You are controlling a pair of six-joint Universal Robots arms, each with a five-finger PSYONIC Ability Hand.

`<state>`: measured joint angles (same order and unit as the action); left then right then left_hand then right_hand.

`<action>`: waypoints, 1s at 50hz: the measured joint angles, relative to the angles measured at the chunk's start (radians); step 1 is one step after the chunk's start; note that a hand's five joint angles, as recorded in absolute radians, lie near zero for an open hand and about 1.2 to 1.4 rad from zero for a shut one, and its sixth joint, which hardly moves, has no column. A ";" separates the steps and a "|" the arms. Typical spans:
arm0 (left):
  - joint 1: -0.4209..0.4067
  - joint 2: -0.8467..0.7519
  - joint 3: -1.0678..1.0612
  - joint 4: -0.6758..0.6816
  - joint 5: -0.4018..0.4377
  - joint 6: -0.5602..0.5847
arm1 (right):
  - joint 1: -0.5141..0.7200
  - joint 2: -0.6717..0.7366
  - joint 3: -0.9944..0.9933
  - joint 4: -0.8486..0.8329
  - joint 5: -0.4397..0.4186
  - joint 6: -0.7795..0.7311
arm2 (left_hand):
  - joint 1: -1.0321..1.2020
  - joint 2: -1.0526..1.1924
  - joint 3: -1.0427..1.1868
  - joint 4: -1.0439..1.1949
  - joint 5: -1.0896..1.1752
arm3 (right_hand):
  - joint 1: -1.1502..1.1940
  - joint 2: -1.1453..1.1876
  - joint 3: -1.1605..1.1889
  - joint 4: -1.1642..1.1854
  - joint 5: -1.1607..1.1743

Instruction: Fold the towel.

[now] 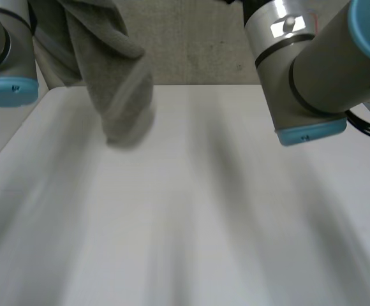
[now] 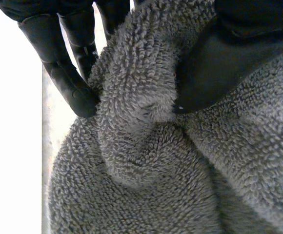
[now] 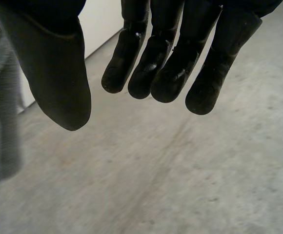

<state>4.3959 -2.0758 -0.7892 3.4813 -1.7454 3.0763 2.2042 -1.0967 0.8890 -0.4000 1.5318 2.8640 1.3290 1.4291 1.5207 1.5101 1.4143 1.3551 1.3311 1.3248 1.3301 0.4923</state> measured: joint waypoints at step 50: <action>-0.096 0.606 -1.119 -0.215 0.293 0.127 | 0.029 0.248 0.274 0.453 -0.176 0.115 | 0.000 0.000 0.001 0.007 0.000 | -1.132 -1.090 -1.088 -1.083 -0.434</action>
<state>4.2996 -1.4693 -1.9082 3.2661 -1.4521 3.2032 2.2327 -0.8491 1.1632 0.0529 1.3556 2.9790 1.3291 1.4286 1.5217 1.5168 1.4143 0.2236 0.2408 0.2364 0.2471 0.0586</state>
